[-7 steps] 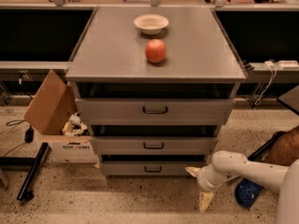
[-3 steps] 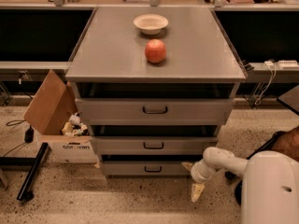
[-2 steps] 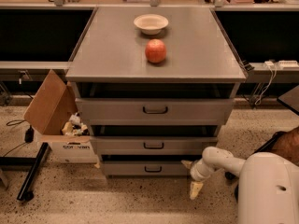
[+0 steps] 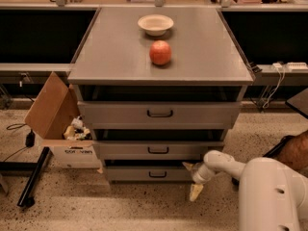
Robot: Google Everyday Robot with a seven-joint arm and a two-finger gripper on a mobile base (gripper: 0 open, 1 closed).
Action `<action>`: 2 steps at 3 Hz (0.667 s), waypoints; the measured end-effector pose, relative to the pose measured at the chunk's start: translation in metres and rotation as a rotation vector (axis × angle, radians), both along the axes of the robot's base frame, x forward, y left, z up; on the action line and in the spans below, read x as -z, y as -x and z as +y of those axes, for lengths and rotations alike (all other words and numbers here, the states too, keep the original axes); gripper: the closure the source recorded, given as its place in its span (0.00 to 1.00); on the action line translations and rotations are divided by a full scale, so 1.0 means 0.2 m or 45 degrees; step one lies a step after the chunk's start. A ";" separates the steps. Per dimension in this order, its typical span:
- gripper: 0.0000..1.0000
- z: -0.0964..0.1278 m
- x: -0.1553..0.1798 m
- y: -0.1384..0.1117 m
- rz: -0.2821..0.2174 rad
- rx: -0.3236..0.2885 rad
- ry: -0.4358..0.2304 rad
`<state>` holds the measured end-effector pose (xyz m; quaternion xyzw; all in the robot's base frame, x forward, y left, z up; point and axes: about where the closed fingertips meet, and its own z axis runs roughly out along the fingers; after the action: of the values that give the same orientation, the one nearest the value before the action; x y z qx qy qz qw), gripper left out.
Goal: Open bottom drawer
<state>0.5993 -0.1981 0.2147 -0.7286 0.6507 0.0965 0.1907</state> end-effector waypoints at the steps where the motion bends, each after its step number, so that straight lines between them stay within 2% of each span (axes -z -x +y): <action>1: 0.00 0.06 0.06 -0.04 0.007 0.010 0.001; 2: 0.00 0.13 0.19 -0.08 0.045 0.017 -0.001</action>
Offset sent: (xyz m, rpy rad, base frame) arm 0.0268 0.0307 -0.0562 -0.0067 0.0463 -0.0251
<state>0.6149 -0.1726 0.1762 -0.7224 0.6589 0.1083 0.1799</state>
